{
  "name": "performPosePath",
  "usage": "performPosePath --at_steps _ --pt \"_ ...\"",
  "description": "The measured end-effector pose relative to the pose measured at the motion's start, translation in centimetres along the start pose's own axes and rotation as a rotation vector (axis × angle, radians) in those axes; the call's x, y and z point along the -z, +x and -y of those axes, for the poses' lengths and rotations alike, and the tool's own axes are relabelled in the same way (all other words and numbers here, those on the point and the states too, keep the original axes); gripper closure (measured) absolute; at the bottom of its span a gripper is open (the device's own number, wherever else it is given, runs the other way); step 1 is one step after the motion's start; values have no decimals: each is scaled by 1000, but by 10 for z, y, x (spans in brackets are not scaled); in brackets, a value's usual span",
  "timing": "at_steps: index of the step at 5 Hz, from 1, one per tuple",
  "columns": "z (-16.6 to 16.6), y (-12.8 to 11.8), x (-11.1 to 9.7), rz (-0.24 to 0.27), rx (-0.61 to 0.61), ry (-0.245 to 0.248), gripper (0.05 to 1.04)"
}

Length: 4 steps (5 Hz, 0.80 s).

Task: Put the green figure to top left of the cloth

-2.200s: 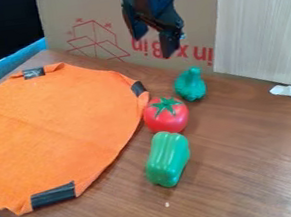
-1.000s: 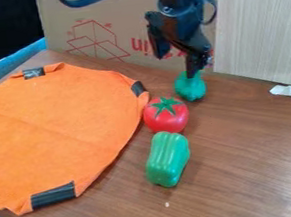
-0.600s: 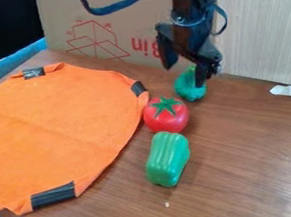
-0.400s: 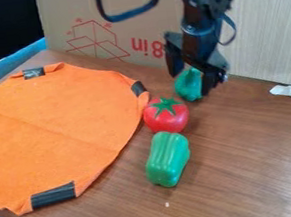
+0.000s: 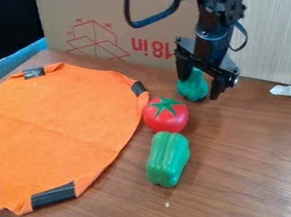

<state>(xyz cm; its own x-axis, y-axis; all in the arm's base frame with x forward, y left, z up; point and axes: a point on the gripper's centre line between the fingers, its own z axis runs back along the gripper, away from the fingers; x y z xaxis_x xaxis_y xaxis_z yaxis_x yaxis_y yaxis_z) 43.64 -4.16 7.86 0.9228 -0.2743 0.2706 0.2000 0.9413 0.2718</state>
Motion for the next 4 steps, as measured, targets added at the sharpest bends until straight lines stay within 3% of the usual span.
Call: performPosePath --at_steps 1,2,3,4 --pt "3 15 -4 37 11 27 140" --pt "1 17 -5 50 8 50 457" --pt "5 17 -6 55 22 23 698" --pt "2 11 -9 52 20 5 757"
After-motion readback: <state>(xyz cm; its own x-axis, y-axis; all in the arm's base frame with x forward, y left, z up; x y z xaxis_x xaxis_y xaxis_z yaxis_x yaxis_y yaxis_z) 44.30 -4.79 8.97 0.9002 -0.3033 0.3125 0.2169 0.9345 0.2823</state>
